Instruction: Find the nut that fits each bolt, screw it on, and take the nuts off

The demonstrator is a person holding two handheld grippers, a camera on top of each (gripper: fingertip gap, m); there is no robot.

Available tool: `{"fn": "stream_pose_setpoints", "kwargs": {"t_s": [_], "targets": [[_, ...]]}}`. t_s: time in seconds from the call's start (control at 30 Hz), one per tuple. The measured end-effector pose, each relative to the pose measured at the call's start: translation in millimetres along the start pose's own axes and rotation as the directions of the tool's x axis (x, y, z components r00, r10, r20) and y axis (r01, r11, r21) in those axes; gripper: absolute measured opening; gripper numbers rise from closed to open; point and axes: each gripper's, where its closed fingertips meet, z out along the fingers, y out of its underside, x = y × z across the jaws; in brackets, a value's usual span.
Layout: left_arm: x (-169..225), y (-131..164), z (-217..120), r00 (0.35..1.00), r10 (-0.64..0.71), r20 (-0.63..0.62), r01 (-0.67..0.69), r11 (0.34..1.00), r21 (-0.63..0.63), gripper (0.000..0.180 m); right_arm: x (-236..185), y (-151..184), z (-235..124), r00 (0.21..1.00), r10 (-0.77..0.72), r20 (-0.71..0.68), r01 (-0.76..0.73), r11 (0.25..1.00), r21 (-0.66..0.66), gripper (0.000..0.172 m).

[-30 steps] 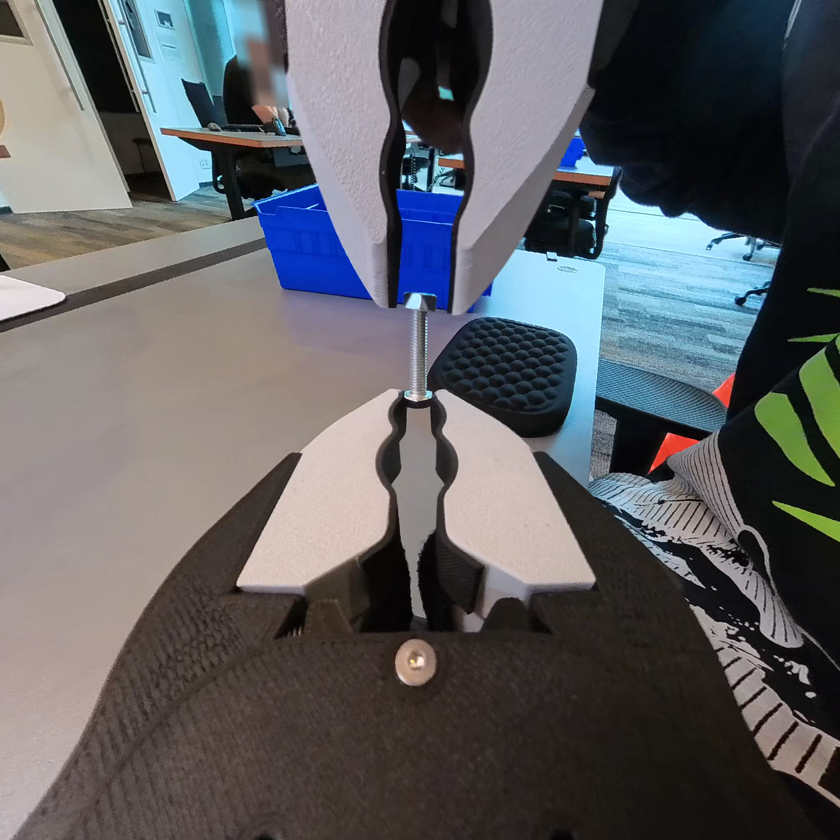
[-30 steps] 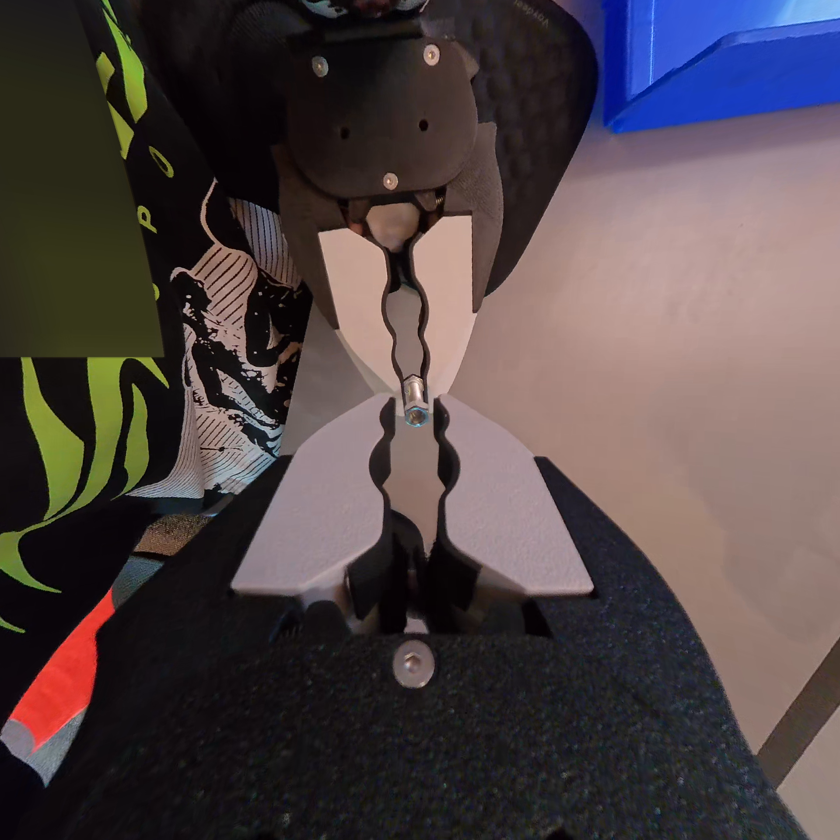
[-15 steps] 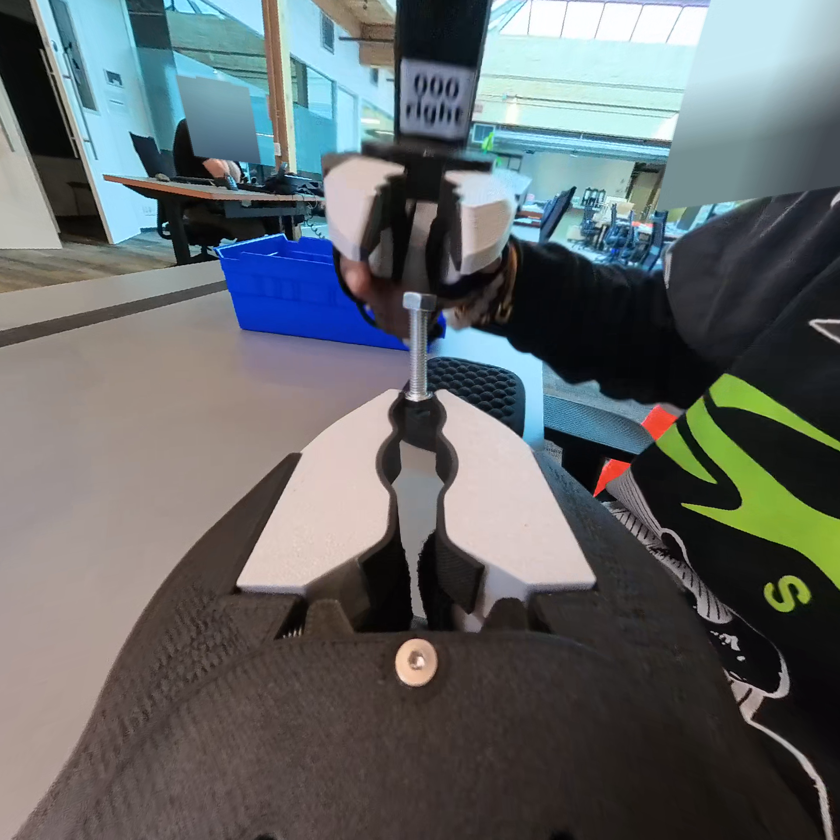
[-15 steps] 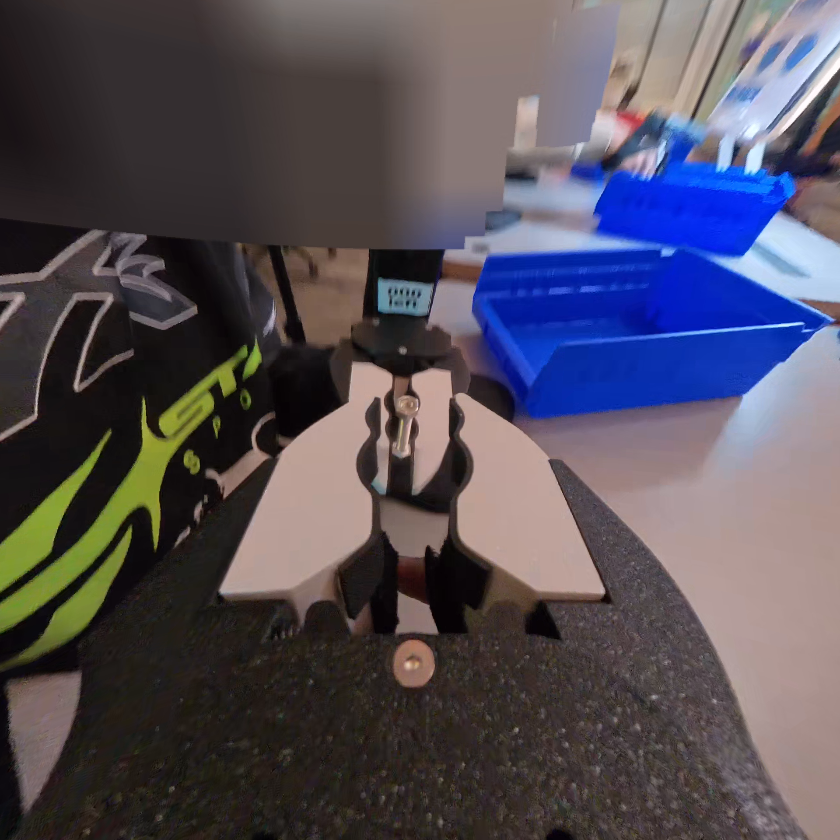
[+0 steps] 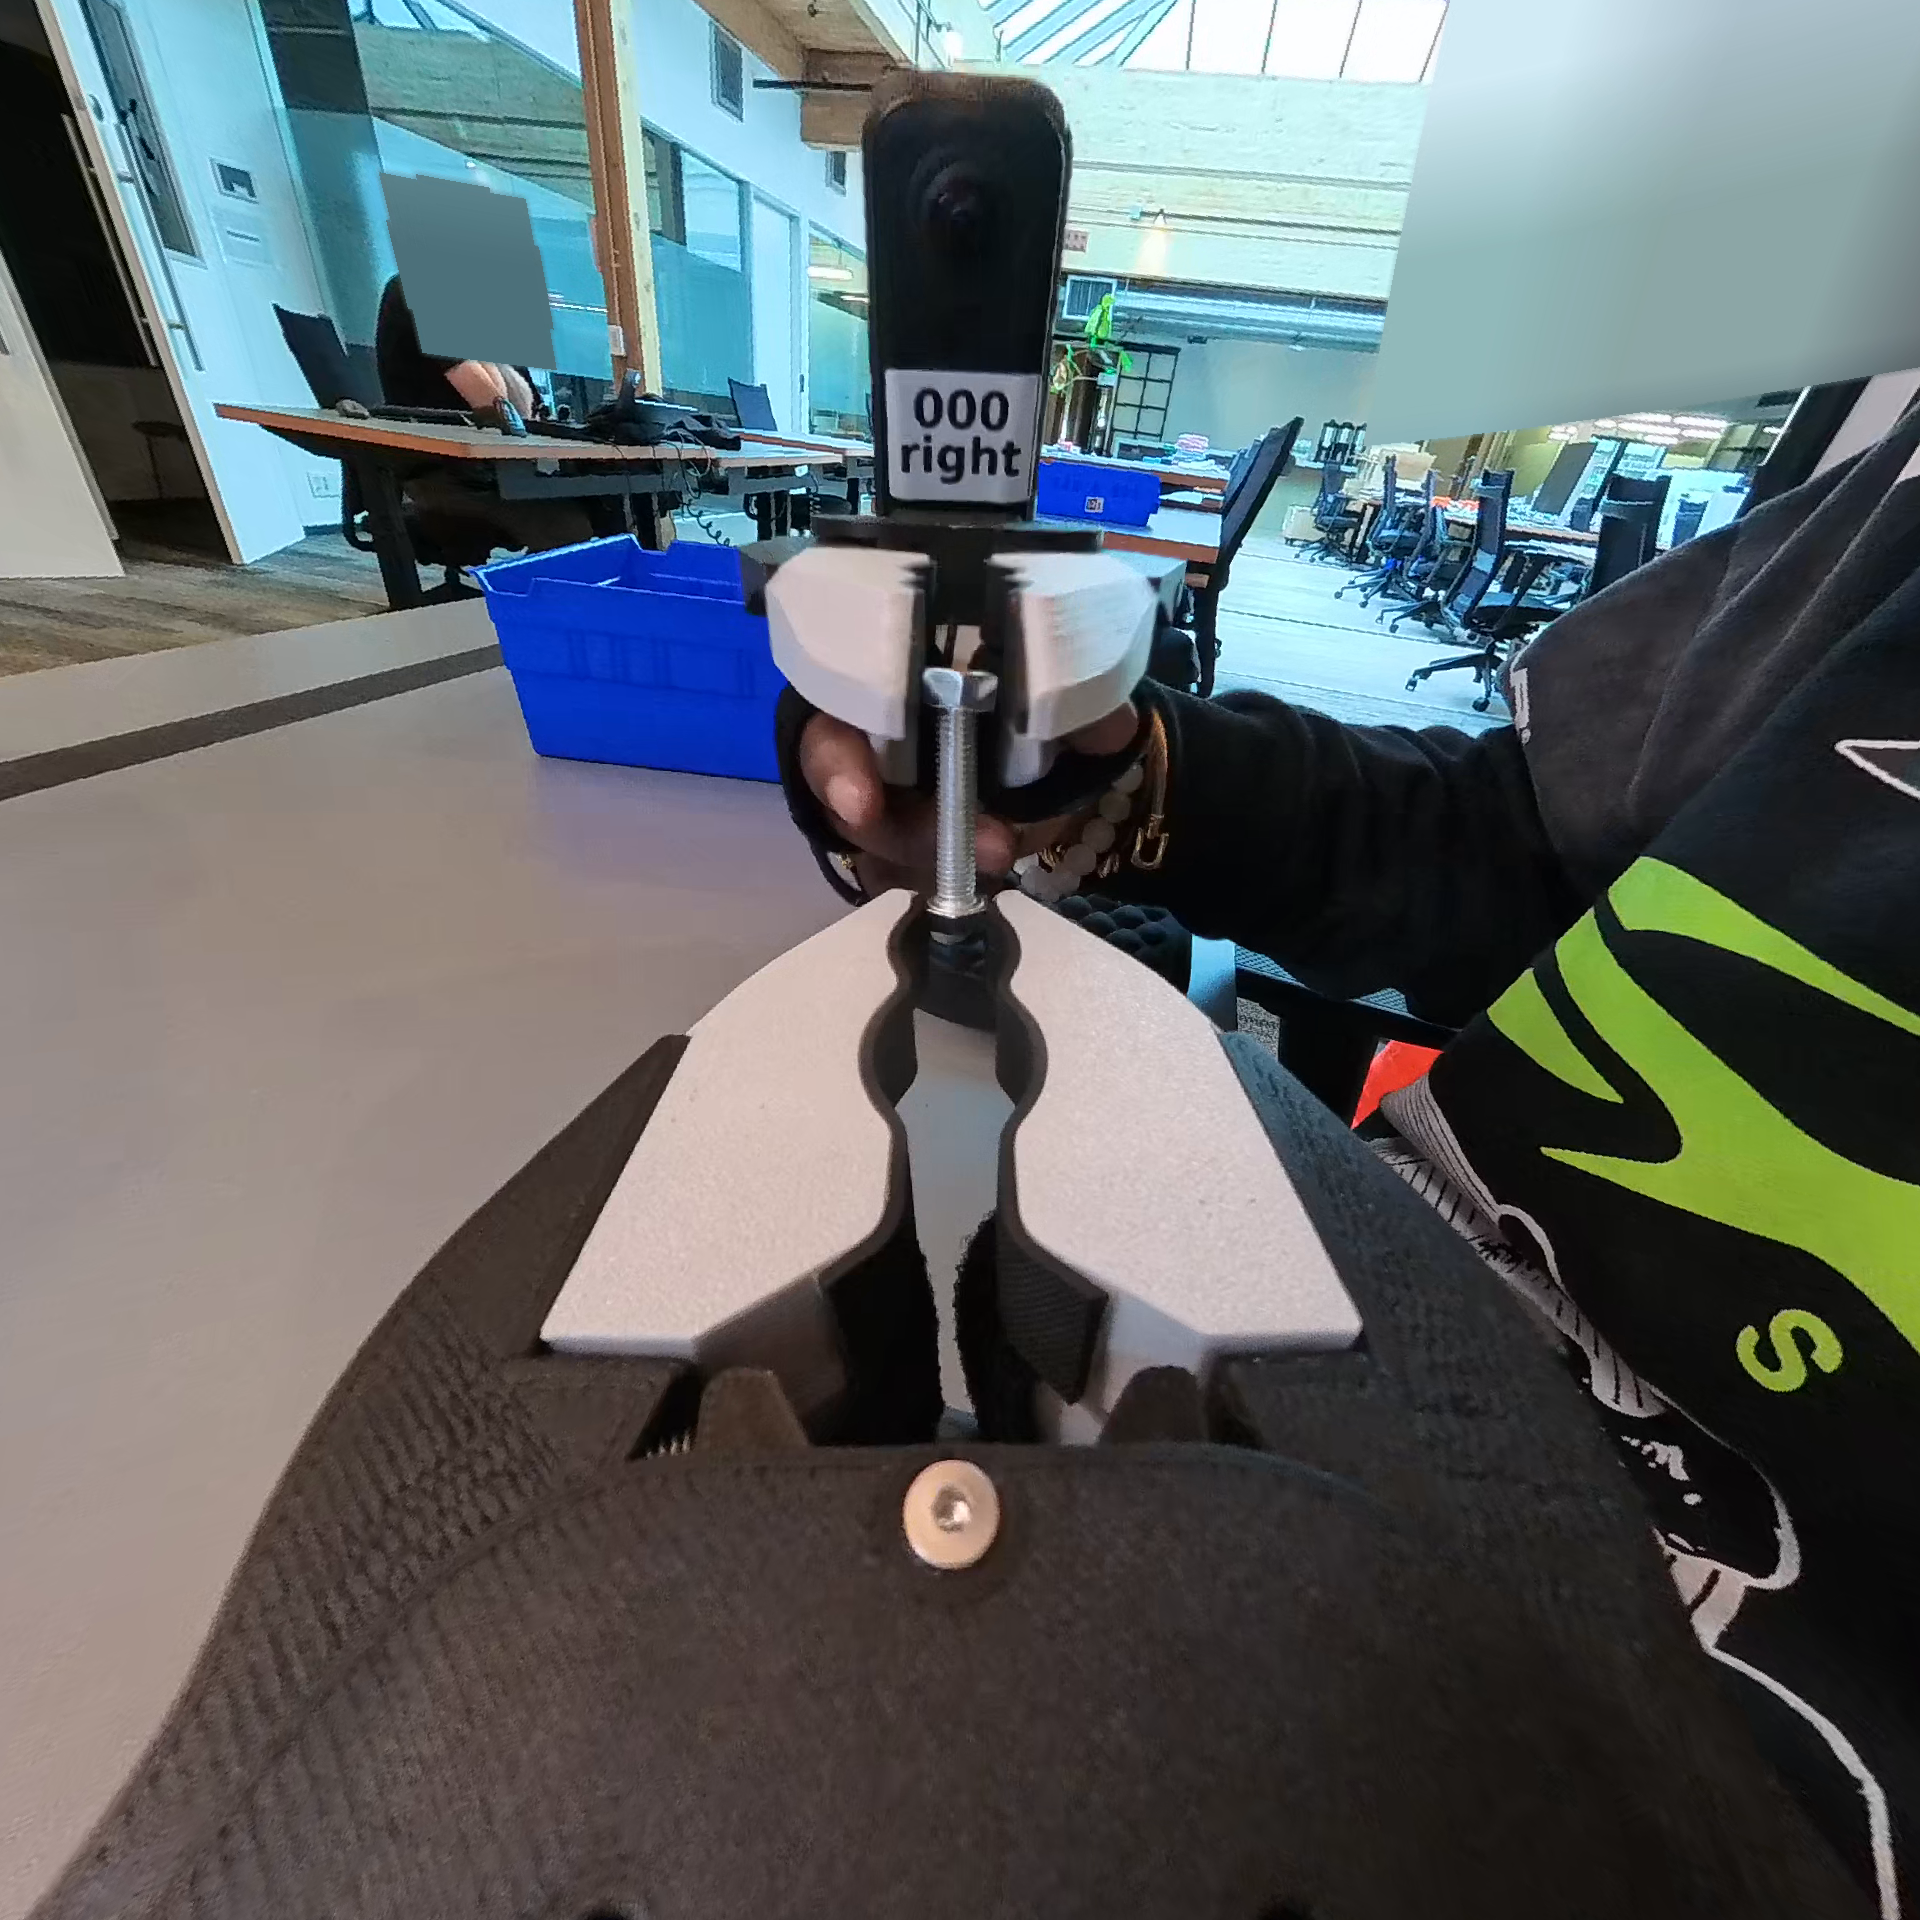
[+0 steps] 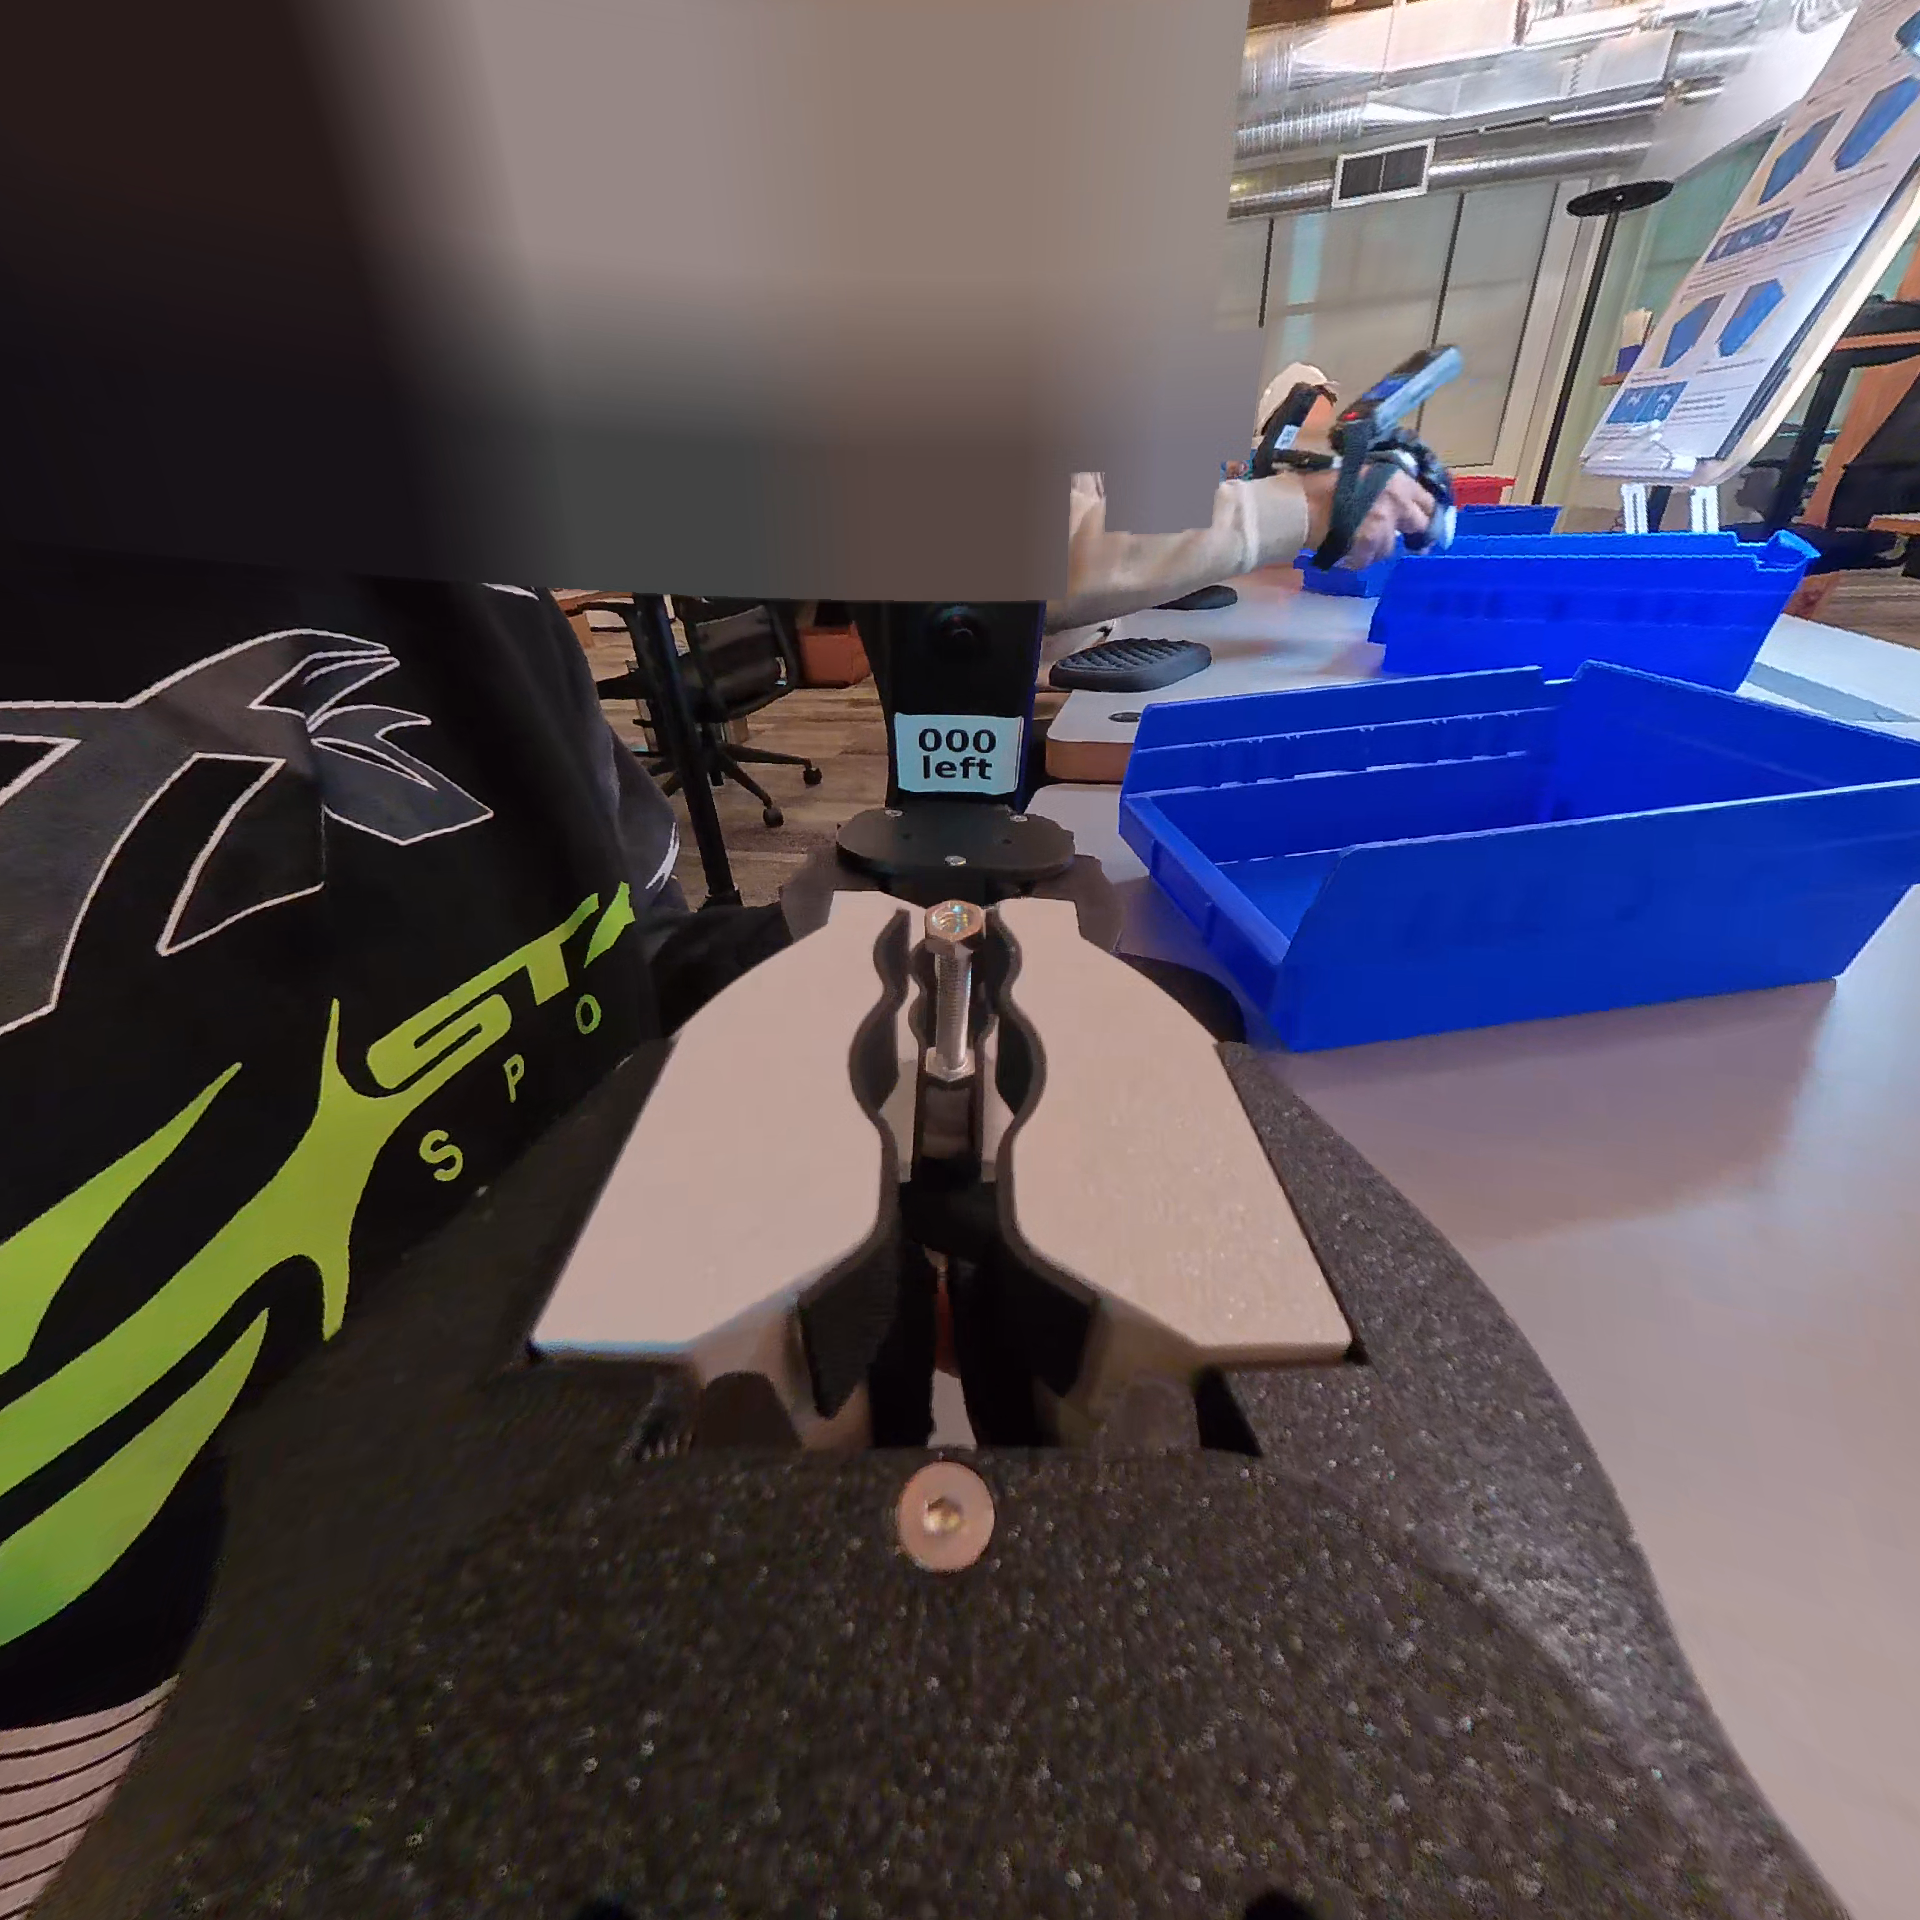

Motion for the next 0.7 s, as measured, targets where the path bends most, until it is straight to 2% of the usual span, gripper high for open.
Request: {"fn": "stream_pose_setpoints", "kwargs": {"t_s": [0.17,0.4,0.57,0.7], "targets": [[-6,1,0,0.998,0.006,0.056,-0.005,1.000,-0.011,0.010,7,1,-2,0.997,0.003,-0.072,-0.005,1.000,-0.027,0.010],[-24,6,1,0.974,0.046,0.223,-0.032,0.997,-0.066,0.010,23,7,-6,0.948,-0.062,-0.312,0.023,0.992,-0.126,0.010],[-30,7,1,0.961,0.047,0.274,-0.028,0.997,-0.075,0.010,29,9,-7,0.886,-0.091,-0.454,0.023,0.988,-0.153,0.010],[-30,6,0,0.962,0.041,0.272,-0.023,0.997,-0.068,0.010,31,8,-7,0.859,-0.087,-0.505,0.008,0.988,-0.156,0.010]]}}
